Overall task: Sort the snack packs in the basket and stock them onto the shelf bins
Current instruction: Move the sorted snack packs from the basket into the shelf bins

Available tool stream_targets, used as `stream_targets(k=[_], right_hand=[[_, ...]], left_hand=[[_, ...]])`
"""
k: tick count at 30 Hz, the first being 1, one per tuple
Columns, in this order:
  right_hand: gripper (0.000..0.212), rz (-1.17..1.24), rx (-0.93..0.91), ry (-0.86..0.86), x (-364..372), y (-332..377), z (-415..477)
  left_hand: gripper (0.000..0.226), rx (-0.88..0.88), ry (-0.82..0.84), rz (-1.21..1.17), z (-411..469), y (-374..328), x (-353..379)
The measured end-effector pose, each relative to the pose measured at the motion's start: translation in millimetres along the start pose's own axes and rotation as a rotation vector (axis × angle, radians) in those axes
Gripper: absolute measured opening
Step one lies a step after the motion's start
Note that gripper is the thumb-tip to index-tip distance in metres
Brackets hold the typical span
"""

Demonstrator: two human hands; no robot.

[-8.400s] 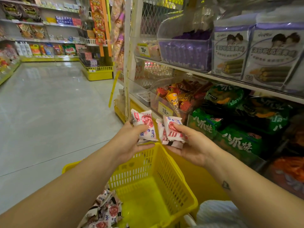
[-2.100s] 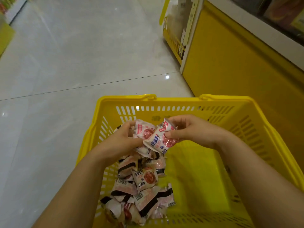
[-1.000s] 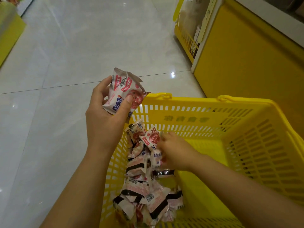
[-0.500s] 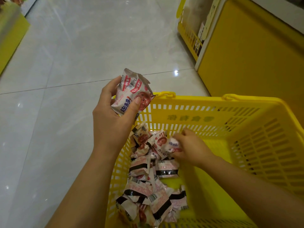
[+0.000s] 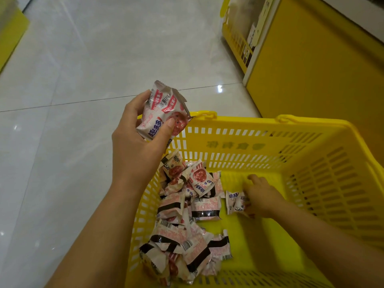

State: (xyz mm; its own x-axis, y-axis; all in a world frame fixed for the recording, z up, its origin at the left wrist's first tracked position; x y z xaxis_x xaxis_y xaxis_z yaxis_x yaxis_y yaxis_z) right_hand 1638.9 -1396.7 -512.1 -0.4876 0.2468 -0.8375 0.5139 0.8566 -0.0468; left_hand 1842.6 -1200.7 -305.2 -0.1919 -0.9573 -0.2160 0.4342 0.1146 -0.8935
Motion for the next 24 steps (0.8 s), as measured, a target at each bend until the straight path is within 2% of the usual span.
stream_targets(k=[2,4,6,9,10,13,16,19,21,24], right_hand=[[0.033,-0.019,-0.13,-0.004,2,16,1],[0.036,-0.03,-0.17,-0.006,12,22,1],[0.056,-0.015,-0.14,-0.04,18,21,-1],[0.094,0.178,-0.017,-0.043,23,8,-1],[0.094,0.202,0.008,-0.004,25,4,-1],[0.039,0.062,-0.069,0.079,16,8,-1],[0.046,0.056,-0.18,-0.046,-22,25,2],[0.039,0.324,-0.366,-0.271,-78,67,-1],[0.034,0.569,-0.421,-0.274,-100,98,0],[0.051,0.813,-0.381,-0.227,-104,130,11]], left_hand=[[0.055,-0.002,0.002,0.001,0,1,1],[0.056,-0.005,0.003,-0.001,0,1,1],[0.056,-0.007,0.008,-0.007,-1,2,1],[0.055,-0.008,0.012,-0.008,0,2,1],[0.055,-0.007,0.011,-0.005,0,1,1],[0.056,-0.005,0.005,-0.012,0,0,-1],[0.057,-0.005,0.001,-0.017,0,-1,-1],[0.057,-0.004,-0.006,-0.011,0,-1,-1],[0.056,0.0,-0.01,-0.007,0,-2,-1],[0.054,0.001,-0.01,-0.005,-1,-1,-3]])
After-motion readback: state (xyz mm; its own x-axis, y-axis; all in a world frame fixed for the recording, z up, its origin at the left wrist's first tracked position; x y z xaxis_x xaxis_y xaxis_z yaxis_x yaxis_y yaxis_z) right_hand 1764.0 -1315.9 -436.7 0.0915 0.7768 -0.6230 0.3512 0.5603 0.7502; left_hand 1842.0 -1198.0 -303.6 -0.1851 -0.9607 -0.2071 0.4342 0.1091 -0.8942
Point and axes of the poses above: each hand's wrist, its own z-axis towards the middle knuckle, its own x-axis out of the palm, y = z × x, the point moved 8 cm from there along z, towards the middle knuckle, and after that the axes turned 8 degrees about -y, right-handed, at the moved point
